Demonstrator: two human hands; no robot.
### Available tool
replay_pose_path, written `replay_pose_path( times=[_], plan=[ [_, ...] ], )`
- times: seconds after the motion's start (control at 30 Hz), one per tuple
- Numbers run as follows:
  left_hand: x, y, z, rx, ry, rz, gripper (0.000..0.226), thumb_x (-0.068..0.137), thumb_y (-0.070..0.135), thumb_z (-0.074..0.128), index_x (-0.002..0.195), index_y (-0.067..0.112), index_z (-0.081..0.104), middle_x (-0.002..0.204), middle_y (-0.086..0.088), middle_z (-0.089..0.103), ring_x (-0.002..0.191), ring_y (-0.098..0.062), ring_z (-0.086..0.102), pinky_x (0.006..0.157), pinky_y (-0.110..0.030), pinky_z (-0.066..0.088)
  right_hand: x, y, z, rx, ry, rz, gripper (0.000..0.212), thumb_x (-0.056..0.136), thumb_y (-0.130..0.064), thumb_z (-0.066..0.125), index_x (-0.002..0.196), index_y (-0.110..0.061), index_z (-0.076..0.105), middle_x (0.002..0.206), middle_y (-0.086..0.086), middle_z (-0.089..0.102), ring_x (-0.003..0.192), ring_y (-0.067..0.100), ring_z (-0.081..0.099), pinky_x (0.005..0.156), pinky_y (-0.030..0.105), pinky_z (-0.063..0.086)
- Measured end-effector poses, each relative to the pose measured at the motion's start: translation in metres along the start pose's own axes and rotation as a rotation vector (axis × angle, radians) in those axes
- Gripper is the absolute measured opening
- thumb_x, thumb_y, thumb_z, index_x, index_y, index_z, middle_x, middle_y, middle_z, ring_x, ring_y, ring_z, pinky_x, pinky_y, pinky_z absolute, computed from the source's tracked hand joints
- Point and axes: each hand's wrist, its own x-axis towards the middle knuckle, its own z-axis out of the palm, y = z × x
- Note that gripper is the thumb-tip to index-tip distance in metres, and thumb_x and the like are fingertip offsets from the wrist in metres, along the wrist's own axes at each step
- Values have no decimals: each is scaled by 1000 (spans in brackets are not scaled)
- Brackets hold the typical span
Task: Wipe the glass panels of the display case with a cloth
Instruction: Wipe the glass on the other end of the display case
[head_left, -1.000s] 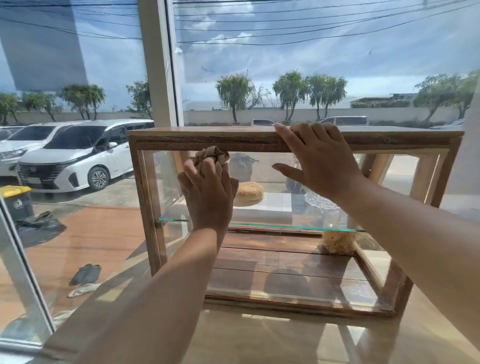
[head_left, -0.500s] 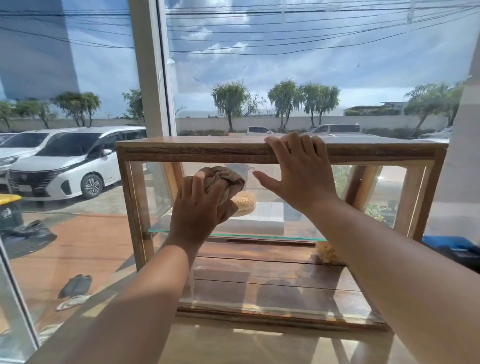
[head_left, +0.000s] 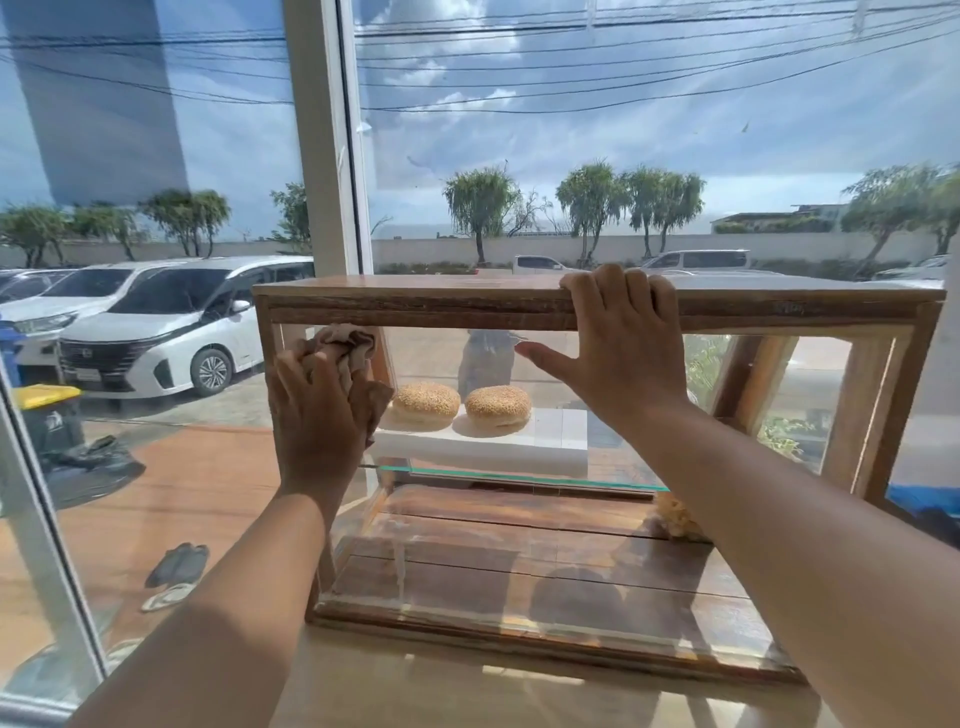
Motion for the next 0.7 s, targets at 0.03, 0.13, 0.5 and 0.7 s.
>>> replay_pose_path(
  times=[0.03, 0.13, 0.5, 0.7],
  plan=[
    [-2, -2, 1, -27, 7, -70, 26, 97, 27, 48, 109, 4, 44, 120, -27, 43, 106, -39, 42, 92, -51, 39, 0, 2, 1, -6, 11, -6, 68, 83, -71, 58, 113, -11, 53, 106, 11, 51, 98, 32, 47, 94, 44, 28],
    [-4, -3, 1, -46, 38, -237, 26, 98, 27, 49, 113, 6, 44, 126, -23, 42, 110, -35, 39, 95, -48, 34, 4, -2, 3, -3, 45, -14, 68, 82, -70, 60, 112, -10, 53, 104, 12, 52, 97, 32, 47, 92, 43, 27],
    [-11, 90, 9, -120, -39, -11, 27, 99, 35, 51, 104, 9, 47, 115, -22, 47, 97, -35, 46, 84, -44, 38, 1, -4, 3, -11, 11, -2, 70, 84, -72, 56, 116, -10, 53, 108, 12, 52, 99, 32, 47, 94, 43, 27],
    [-13, 27, 5, 104, -102, 365, 36, 91, 40, 63, 112, 12, 57, 120, -23, 54, 93, -37, 51, 78, -44, 42, 0, -2, 2, 1, 41, 4, 69, 83, -71, 59, 114, -10, 54, 105, 11, 52, 96, 32, 47, 93, 43, 27]
  ],
)
